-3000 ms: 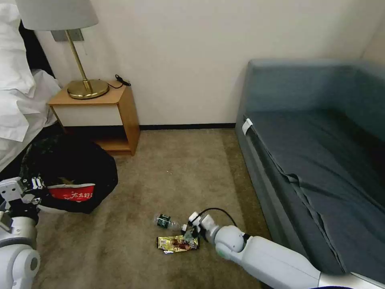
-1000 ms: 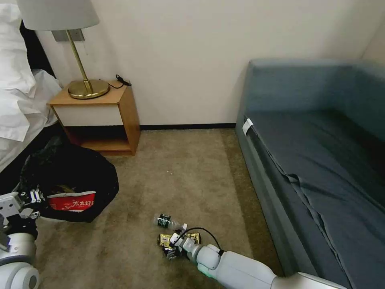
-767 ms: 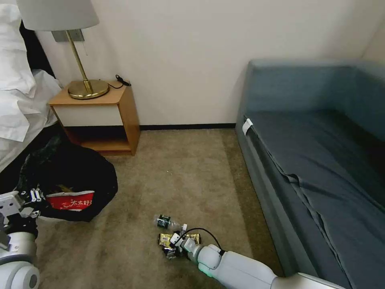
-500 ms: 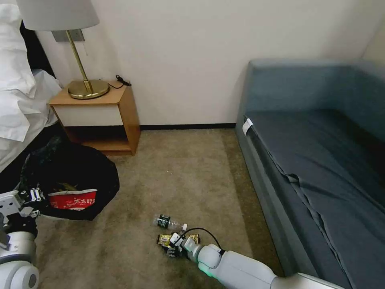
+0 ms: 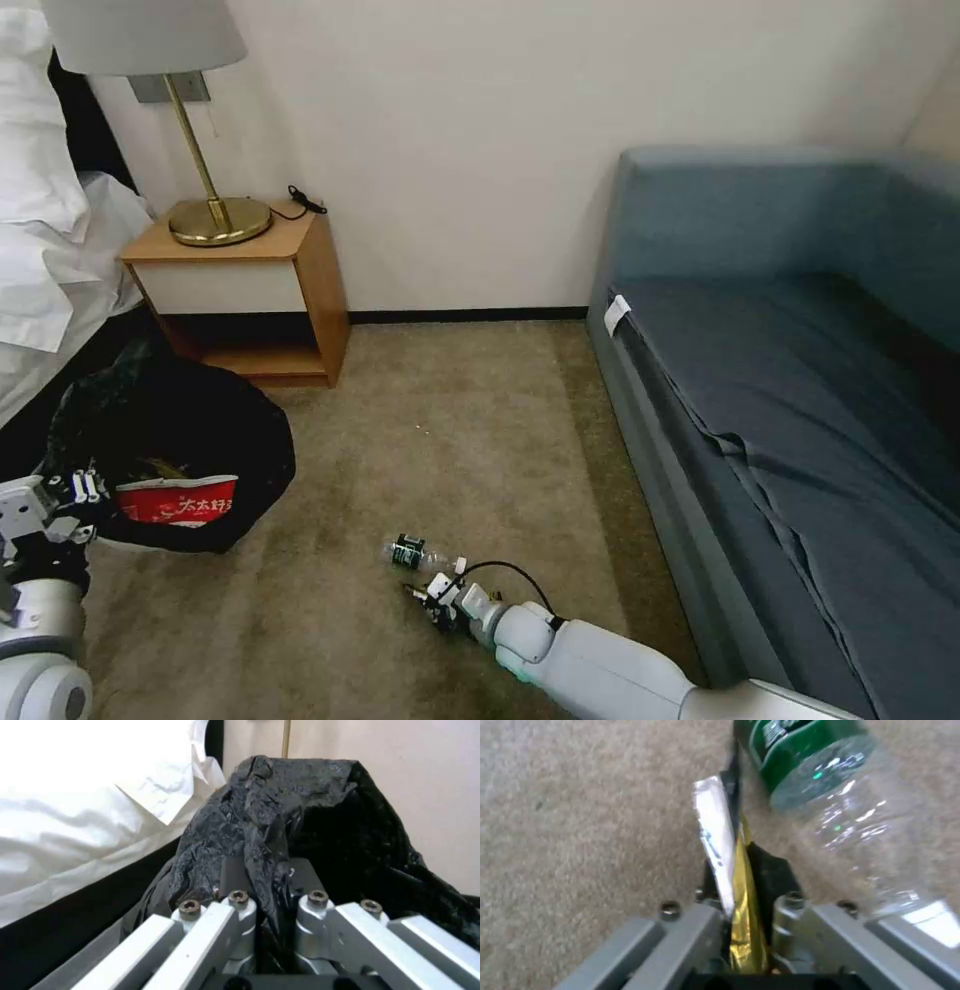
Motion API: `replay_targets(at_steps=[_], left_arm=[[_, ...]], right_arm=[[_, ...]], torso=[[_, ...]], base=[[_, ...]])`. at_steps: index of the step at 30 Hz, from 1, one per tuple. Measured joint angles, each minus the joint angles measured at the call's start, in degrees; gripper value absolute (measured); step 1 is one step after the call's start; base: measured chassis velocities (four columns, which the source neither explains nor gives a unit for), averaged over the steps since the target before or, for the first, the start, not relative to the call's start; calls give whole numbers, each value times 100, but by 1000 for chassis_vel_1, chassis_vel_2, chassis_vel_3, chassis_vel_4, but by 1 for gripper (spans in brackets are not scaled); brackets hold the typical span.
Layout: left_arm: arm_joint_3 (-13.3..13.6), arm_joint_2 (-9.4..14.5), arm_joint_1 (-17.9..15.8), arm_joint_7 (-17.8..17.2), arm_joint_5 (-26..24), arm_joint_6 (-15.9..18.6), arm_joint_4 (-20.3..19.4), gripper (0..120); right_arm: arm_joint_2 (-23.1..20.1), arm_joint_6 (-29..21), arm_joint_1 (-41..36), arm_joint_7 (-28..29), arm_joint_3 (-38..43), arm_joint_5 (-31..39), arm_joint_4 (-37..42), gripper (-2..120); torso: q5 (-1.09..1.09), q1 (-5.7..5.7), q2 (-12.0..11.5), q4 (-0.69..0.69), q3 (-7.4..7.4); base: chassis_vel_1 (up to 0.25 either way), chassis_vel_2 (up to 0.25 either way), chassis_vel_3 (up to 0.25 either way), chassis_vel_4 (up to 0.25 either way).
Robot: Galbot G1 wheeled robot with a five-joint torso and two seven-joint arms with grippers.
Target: Pick up the trash bin, then pick up the garbage on the floor and place it into the trash bin.
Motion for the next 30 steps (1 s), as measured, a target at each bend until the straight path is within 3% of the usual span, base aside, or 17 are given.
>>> replay_targets(at_steps=[11,15,18,30], left_arm=[[47,-110,47,-9,15,2,-135,5],[73,-120,32,-22,17,31,-292,5],[131,-116,1,-38,25,92,-371,5],[357,-209,80,60,83,-110,-355,5]], right_arm=[[-236,-129,-176,179,620,24,834,0],[-428,-271,-210,237,1263,256,1619,0],[-650,-395,-273,241,1976,387,2310,0],[-1621,-478,-3,199,2862,848,3515,0]], torso=[[1,0,0,0,0],[1,0,0,2,0],[3,0,0,1,0],[2,0,0,1,-1]], base=[[0,0,0,0],[0,0,0,0],[0,0,0,0],[0,0,0,0]])
